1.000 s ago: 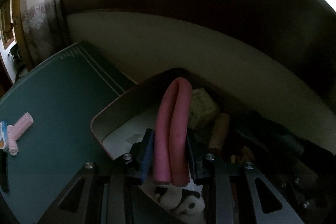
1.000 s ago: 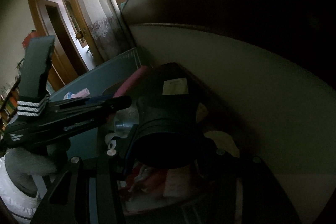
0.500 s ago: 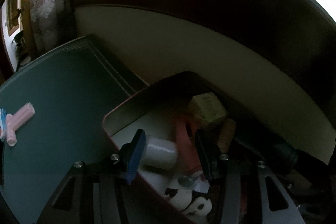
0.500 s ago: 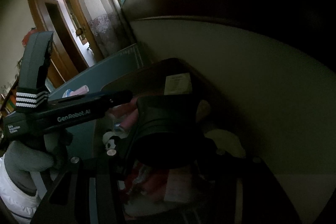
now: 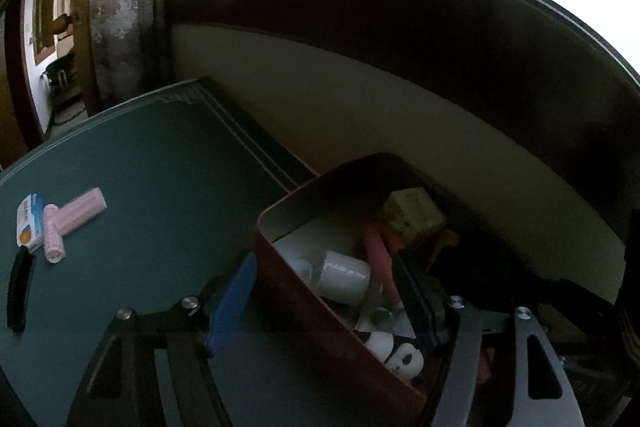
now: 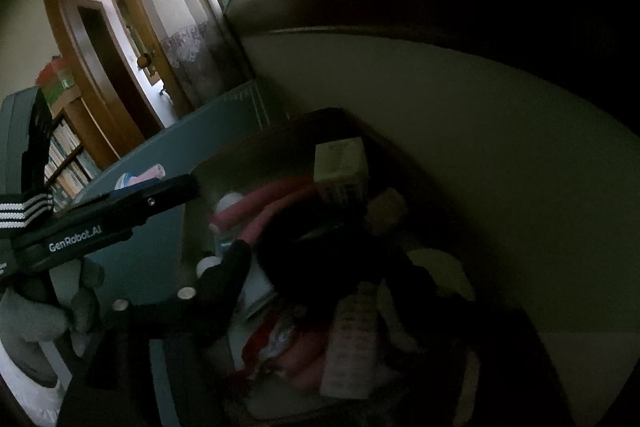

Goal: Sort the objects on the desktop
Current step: 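Return both tools from the box to the table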

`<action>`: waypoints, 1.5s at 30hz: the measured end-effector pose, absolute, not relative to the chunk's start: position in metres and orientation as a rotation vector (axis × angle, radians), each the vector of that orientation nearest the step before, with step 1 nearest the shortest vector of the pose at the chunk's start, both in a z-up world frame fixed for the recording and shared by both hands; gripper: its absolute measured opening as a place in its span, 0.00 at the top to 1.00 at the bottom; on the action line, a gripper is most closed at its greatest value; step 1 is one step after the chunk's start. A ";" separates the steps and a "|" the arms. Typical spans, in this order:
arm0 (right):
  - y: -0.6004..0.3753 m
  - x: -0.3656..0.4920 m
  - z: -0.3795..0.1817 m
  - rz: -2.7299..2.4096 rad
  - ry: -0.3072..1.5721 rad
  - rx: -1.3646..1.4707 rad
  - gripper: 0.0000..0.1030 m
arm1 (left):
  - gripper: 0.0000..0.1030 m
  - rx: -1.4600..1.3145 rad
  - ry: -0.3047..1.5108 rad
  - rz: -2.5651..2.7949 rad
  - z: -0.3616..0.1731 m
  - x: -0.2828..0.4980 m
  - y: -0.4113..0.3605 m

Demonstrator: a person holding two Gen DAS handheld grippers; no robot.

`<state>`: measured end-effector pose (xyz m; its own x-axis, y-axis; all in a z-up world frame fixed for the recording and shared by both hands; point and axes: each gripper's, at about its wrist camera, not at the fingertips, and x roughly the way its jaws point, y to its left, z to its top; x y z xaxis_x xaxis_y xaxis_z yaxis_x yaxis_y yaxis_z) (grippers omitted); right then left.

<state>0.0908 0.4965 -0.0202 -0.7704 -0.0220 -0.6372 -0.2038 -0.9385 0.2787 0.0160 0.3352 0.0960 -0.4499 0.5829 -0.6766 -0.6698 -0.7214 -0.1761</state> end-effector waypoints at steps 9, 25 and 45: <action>0.483 0.094 -0.014 2.829 0.486 -1.006 0.27 | 0.30 -0.947 0.136 2.222 0.096 0.019 0.317; 0.430 0.092 0.009 2.919 0.405 -0.959 0.23 | 0.30 -0.940 0.137 2.365 0.095 0.021 0.251; 0.333 0.062 0.018 3.041 0.284 -1.002 0.23 | 0.30 -1.009 0.055 2.526 0.082 0.000 0.141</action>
